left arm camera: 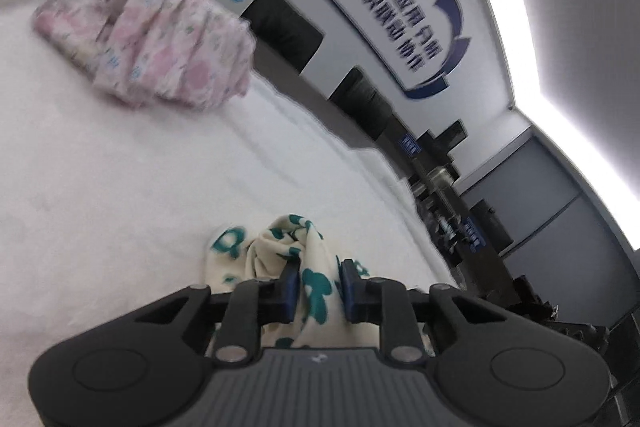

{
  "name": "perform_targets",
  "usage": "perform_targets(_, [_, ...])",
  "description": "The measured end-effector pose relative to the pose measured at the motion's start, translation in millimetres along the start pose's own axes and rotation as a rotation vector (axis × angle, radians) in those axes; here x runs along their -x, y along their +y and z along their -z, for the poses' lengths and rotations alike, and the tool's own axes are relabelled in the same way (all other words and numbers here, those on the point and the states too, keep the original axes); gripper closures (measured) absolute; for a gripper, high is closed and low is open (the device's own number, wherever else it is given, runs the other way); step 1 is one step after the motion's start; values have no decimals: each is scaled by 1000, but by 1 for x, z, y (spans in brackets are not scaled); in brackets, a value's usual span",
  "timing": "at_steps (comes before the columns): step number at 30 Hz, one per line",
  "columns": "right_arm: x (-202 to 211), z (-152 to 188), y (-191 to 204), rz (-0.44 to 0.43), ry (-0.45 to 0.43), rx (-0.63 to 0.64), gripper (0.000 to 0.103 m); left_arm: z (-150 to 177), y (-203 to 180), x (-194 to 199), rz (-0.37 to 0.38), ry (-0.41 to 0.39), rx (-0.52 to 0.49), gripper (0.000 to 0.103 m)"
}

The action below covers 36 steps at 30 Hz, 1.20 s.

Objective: Fold clothes

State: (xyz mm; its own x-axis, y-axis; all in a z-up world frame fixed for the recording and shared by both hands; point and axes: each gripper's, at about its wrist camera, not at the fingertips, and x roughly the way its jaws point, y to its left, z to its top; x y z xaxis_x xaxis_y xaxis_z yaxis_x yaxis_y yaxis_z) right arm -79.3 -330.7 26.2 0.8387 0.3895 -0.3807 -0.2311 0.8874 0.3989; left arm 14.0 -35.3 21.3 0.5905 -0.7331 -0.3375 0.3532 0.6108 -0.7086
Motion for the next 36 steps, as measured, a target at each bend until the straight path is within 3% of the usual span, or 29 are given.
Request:
perform_targets(4, [-29,-3,6,73,17,55,101,5,-4,-12,-133,8,-85,83])
perform_targets(8, [-59,6,4,189,81,94,100,7,4,-18,-176,18,-56,67])
perform_targets(9, [-56,5,6,207,63,97,98,7,4,-17,-188,17,-55,57])
perform_targets(12, [-33,-2,17,283,-47,118,95,7,9,-11,-199,18,-29,50])
perform_targets(15, [-2,-8,41,241,-157,180,95,5,10,1,-174,0,-1,51])
perform_targets(16, [2,-9,49,185,-152,200,95,5,10,6,-168,-9,7,51])
perform_targets(18, [-3,-6,65,96,-106,238,95,3,8,16,-155,-28,23,51])
perform_targets(21, [-38,12,81,102,1,333,95,2,6,31,-135,-56,46,52])
perform_targets(23, [-66,28,87,132,71,398,96,2,-8,45,-141,-95,-5,53])
perform_targets(26, [-79,29,89,152,82,414,96,1,-33,56,-142,-183,-107,53])
perform_targets(28, [-81,26,85,120,92,429,97,-3,-49,47,-130,-202,-164,51])
perform_targets(31, [-74,21,65,39,85,336,97,-4,-65,15,-150,-138,-210,53])
perform_targets(34, [-51,18,45,-5,37,194,95,7,-62,-15,-246,-39,-216,64])
perform_targets(36, [-29,18,44,70,-35,186,84,14,-54,-17,-276,-49,-175,68])
